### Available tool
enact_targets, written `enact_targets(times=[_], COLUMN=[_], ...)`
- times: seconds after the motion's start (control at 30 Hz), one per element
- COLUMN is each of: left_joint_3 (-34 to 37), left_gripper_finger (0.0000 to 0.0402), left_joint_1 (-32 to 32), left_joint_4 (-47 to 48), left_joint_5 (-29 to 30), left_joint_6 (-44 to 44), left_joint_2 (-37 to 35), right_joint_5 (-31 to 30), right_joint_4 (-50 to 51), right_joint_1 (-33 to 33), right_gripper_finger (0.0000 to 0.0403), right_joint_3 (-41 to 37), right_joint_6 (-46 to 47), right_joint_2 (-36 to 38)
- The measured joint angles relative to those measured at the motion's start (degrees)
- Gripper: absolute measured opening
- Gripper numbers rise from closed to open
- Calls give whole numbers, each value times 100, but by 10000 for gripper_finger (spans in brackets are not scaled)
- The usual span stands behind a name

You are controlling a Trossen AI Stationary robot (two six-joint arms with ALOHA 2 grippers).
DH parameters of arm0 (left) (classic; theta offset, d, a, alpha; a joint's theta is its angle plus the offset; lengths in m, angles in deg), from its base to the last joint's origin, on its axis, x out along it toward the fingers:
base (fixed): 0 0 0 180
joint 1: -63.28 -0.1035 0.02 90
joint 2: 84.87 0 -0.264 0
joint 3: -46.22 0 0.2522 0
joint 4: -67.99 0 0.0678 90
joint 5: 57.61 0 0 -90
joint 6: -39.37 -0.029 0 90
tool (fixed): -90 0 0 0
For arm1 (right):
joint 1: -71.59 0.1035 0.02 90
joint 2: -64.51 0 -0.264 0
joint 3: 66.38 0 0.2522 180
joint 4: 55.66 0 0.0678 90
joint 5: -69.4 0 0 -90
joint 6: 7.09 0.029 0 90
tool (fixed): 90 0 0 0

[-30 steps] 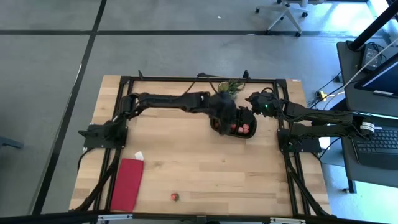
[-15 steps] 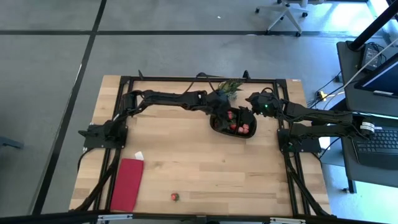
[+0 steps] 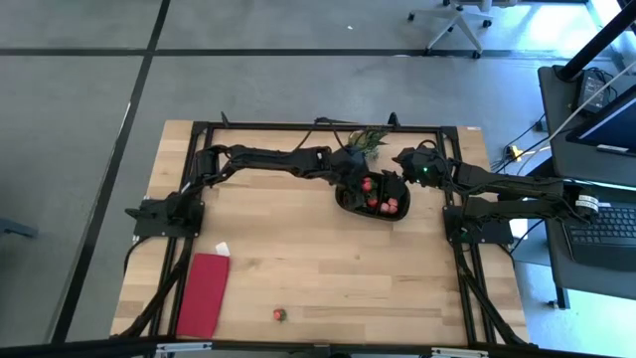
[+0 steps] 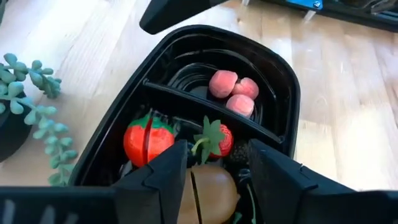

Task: Pick and placing Produce into tupperware
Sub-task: Put the red strawberry into the of the black bin

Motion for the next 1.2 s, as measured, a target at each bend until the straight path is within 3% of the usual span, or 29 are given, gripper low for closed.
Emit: enact_targets(times=[0.13,0.33,0.5,0.73,0.93,1.2], left_joint_3=[0,-2,-2,-4,369,1181], left_gripper_finger=[156,147,141,135,130,125], left_joint_1=[0,170,670,1673,2744,3687], left_joint_4=[593,2347,3469,4761,4717,4007], left_joint_5=[7,314,922,929,922,795], left_joint_6=[-121,-283,101,833,1196,3094], left_joint_2=[-193,-608,-749,-822,-825,-815], right_joint_5=[0,-1,-2,0,0,0], right_joint_4=[10,7,-37,-92,-89,-80], right_joint_1=[0,1,0,0,0,1], right_gripper_finger=[268,268,268,268,268,268], right_joint_3=[0,0,0,0,0,0], right_joint_6=[2,26,37,147,196,170], right_joint_2=[0,0,0,-2,-2,-1])
